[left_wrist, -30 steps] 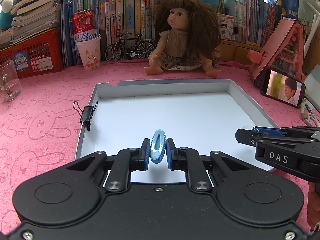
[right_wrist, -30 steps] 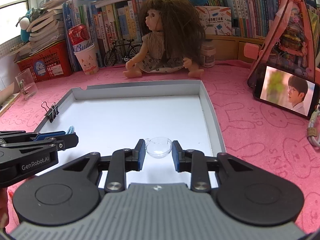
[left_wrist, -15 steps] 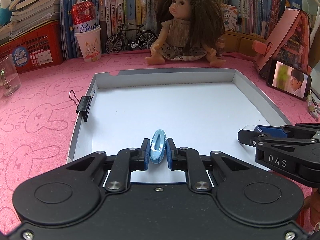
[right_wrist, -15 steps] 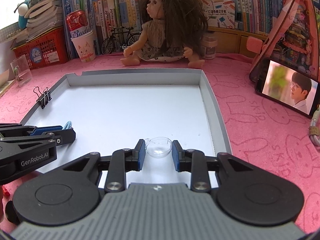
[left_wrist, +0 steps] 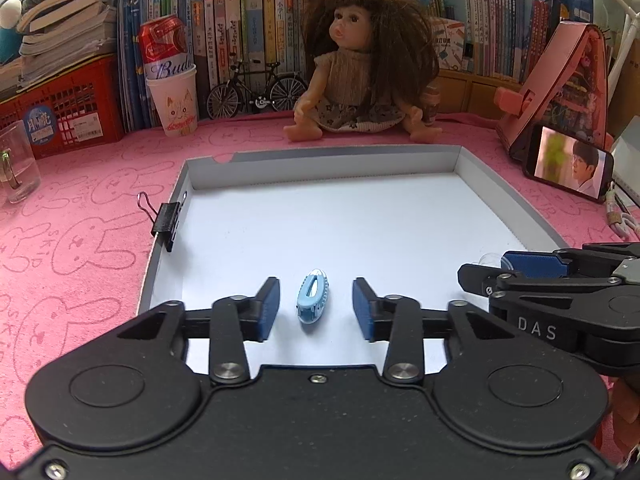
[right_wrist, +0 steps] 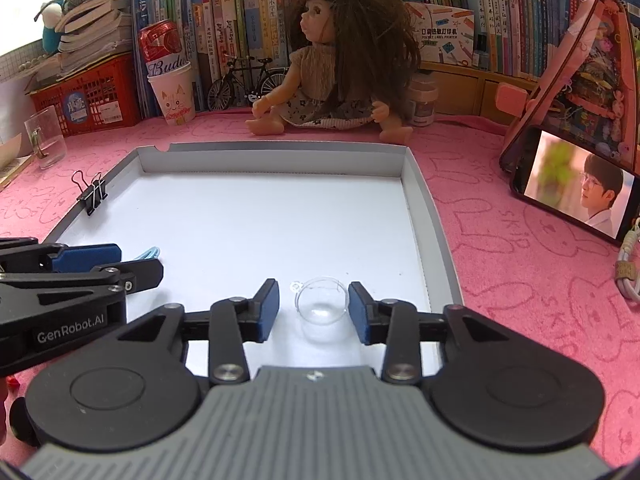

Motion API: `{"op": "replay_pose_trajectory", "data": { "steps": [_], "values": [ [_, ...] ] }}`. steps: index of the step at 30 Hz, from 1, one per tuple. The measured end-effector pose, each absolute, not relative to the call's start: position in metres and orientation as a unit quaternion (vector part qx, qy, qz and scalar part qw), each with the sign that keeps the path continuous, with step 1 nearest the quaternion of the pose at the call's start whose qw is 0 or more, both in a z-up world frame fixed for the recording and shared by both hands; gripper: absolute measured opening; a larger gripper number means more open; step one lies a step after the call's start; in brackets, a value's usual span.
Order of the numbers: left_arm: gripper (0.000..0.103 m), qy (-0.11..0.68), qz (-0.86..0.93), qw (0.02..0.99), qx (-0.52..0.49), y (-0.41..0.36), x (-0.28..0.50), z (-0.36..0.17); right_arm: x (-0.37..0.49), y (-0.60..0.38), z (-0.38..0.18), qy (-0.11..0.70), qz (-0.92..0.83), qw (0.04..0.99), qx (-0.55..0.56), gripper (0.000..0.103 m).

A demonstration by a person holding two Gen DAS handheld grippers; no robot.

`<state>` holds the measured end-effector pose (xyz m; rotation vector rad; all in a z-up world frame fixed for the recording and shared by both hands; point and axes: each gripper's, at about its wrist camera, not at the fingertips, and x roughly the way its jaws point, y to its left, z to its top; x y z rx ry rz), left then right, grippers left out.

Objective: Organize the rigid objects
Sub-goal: 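Open the left gripper to drop the blue clip while the right gripper releases the cup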

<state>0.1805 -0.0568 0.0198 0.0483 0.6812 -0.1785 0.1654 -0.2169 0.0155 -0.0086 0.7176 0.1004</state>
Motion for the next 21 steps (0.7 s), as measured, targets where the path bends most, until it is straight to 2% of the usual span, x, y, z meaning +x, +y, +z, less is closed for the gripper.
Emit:
{"op": "replay_pose_trajectory", "data": {
  "steps": [15, 17, 21],
  "values": [
    [0.067, 0.294, -0.096, 0.95, 0.037, -0.051, 0.141, 0.043, 0.134, -0.224, 0.036, 0.308, 0.049, 0.95, -0.007, 0.086],
    [0.073, 0.287, -0.099, 0.952, 0.041, -0.05, 0.133, 0.045, 0.128, -0.227, 0.038, 0.303, 0.052, 0.951, -0.004, 0.086],
    [0.078, 0.276, -0.106, 0.955, 0.038, -0.046, 0.117, 0.05, 0.116, -0.232, 0.042, 0.295, 0.055, 0.954, -0.001, 0.088]
  ]
}}
